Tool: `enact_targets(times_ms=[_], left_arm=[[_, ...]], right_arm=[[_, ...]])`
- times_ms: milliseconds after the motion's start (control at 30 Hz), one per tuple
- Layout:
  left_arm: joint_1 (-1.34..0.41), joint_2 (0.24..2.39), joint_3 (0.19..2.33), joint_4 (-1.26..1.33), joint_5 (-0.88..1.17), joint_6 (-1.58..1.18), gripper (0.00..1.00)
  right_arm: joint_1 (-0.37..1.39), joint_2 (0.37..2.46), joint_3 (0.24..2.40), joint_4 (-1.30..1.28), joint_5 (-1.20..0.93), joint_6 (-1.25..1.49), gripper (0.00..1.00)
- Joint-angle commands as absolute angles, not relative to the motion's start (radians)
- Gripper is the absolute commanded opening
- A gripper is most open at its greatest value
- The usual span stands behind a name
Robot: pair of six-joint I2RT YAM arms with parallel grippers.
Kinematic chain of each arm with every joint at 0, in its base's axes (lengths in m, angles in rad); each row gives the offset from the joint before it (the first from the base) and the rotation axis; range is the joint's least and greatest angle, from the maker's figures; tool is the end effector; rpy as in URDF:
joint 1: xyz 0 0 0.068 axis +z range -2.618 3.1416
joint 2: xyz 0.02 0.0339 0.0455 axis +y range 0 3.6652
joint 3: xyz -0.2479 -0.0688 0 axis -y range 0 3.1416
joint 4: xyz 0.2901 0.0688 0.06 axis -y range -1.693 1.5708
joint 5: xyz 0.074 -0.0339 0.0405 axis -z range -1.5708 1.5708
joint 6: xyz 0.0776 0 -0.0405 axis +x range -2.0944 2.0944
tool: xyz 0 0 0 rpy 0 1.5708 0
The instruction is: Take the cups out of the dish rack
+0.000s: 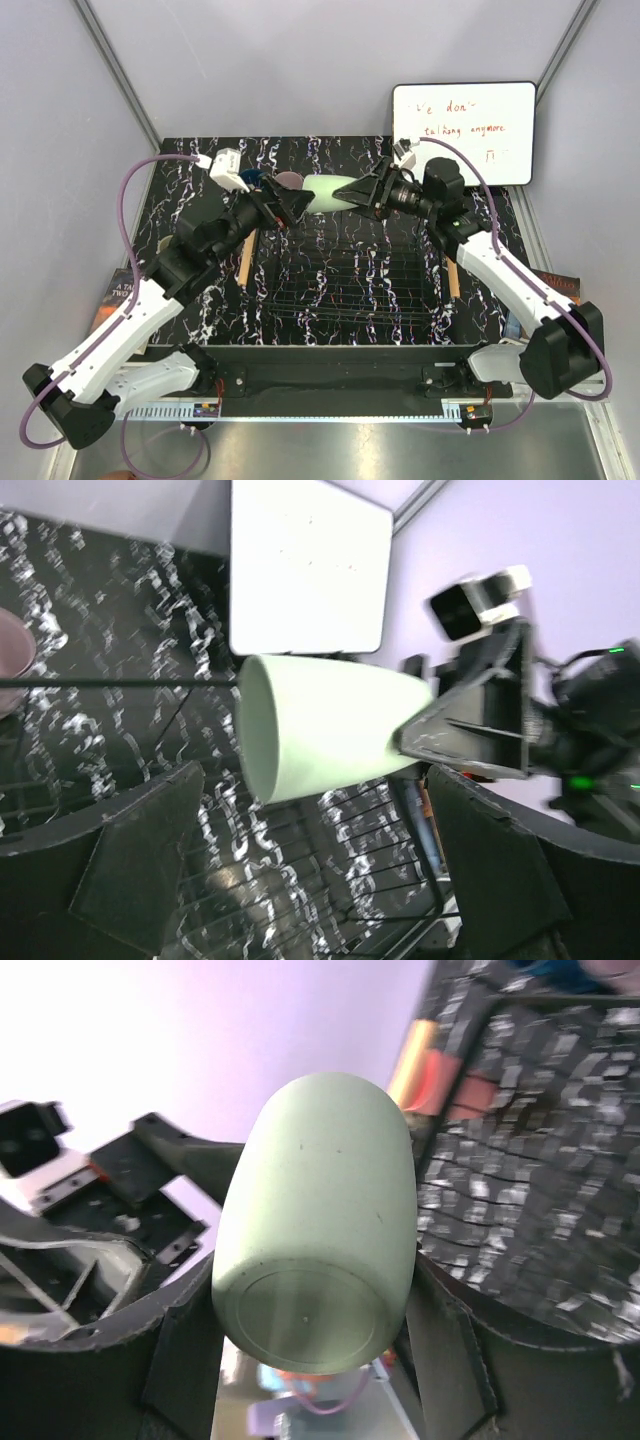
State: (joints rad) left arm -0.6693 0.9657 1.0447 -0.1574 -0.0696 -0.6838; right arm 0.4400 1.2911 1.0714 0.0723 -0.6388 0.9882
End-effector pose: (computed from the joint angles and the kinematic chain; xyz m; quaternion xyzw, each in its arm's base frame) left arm 0.2499 -0.1908 0.3882 -0.0289 0.7336 -0.4049 0.5450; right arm 0.3264 0.2048 0.3271 -0.0028 0.7476 0.5858 0.3129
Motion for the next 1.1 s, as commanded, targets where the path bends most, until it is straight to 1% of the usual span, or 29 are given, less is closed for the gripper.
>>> enact_targets(times_ms=[0, 267, 433, 533, 633, 700, 733, 800, 867, 900, 967, 1000, 1067], left_arm=[[-0.647, 0.927, 1.022, 0.026, 0.029, -0.696, 0.99], [-0.627, 0.951, 1.009, 0.126, 0.139, -0.733, 0.99], [-0.615, 0.989, 1.006, 0.185, 0.225, -0.787, 0.99], [-0.609, 1.031, 0.986, 0.271, 0.302, -0.846, 0.97], [-0.591, 1.092, 0.943, 0.482, 0.429, -0.952, 0.95], [-0.591, 1.123, 0.914, 0.558, 0.484, -1.030, 0.91], [-0.589, 1.146, 0.901, 0.615, 0.495, -1.051, 0.89], [-0.589, 1.158, 0.891, 0.647, 0.499, -1.083, 0.83], [-0.589, 1.167, 0.888, 0.657, 0.488, -1.085, 0.79], [-0.589, 1.167, 0.888, 0.657, 0.486, -1.083, 0.74], [-0.591, 1.167, 0.891, 0.647, 0.471, -1.081, 0.71], [-0.589, 1.167, 0.893, 0.641, 0.468, -1.077, 0.66], [-0.591, 1.166, 0.893, 0.624, 0.451, -1.075, 0.62]], right_arm=[[0.440, 1.305, 1.060, 0.439, -0.787, 1.184, 0.00], [0.442, 1.348, 1.049, 0.578, -0.839, 1.269, 0.00], [0.442, 1.376, 1.068, 0.615, -0.903, 1.301, 0.00], [0.443, 1.391, 1.068, 0.675, -0.946, 1.337, 0.00], [0.443, 1.391, 1.055, 0.701, -0.956, 1.358, 0.00], [0.443, 1.394, 1.049, 0.718, -0.974, 1.374, 0.00], [0.443, 1.393, 1.048, 0.724, -0.979, 1.376, 0.00], [0.443, 1.387, 1.045, 0.721, -0.991, 1.370, 0.00], [0.443, 1.382, 1.043, 0.709, -1.002, 1.364, 0.00], [0.443, 1.378, 1.042, 0.701, -1.005, 1.352, 0.00], [0.443, 1.370, 1.042, 0.675, -1.011, 1.339, 0.00], [0.443, 1.364, 1.042, 0.666, -1.014, 1.327, 0.00], [0.443, 1.358, 1.035, 0.649, -1.022, 1.318, 0.00]])
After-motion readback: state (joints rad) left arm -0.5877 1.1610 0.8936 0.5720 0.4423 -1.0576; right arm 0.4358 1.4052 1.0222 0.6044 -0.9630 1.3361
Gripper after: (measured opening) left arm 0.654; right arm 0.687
